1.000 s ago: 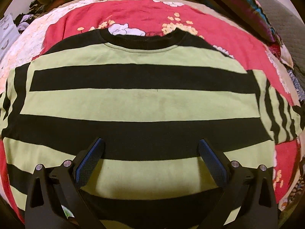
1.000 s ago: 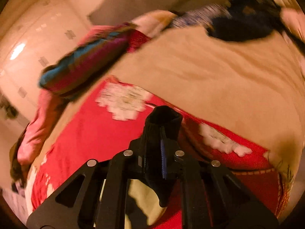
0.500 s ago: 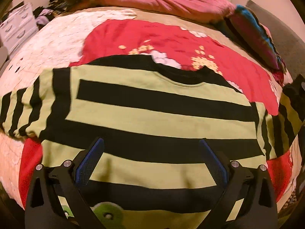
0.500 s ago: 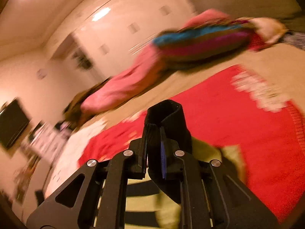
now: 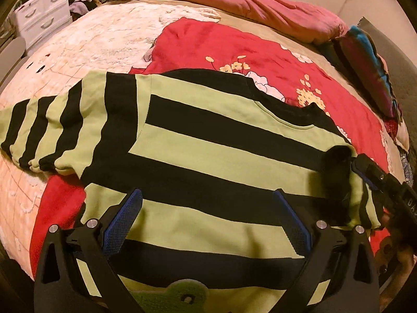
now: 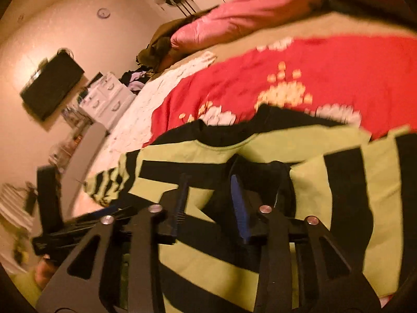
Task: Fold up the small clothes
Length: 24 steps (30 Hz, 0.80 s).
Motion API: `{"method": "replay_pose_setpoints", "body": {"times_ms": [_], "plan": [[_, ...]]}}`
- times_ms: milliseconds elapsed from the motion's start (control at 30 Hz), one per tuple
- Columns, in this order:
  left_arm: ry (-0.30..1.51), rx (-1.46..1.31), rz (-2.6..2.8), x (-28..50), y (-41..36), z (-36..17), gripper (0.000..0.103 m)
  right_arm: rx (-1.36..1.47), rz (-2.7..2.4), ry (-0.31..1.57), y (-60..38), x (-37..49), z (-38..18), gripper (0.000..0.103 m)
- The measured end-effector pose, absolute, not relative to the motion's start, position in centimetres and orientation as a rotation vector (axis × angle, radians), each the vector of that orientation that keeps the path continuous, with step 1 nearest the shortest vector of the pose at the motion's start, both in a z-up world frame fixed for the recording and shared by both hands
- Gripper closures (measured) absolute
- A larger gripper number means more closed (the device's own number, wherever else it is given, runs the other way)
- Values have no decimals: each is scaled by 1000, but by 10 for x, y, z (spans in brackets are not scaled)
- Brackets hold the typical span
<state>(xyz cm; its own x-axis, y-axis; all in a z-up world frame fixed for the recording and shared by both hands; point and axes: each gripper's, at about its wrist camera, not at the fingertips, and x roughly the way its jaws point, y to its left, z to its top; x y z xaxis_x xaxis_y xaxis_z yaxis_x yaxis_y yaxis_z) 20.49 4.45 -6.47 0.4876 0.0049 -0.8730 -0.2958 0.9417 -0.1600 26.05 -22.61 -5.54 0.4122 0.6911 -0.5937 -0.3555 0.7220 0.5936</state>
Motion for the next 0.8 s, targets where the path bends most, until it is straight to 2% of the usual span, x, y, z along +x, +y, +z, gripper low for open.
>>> {"method": "replay_pose_setpoints", "body": {"times_ms": [33, 100, 167, 600, 733, 767, 800], "plan": [[1052, -314, 181, 205, 44, -65, 4, 446, 694, 927, -230, 261, -54, 62], [1053, -324, 165, 206, 41, -66, 4, 470, 691, 896, -239, 258, -47, 49], [1057, -334, 143, 207, 34, -67, 4, 463, 663, 859, -250, 257, -37, 45], [1109, -347, -51, 257, -53, -90, 4, 366, 341, 844, -322, 270, -36, 40], [1073, -405, -148, 268, -67, -97, 6, 398, 323, 860, -333, 274, -44, 40], [1089, -388, -146, 271, -73, -100, 10, 403, 322, 864, -333, 275, -46, 40], [1103, -374, -146, 274, -78, -103, 36, 406, 321, 868, -334, 276, -47, 40]]}}
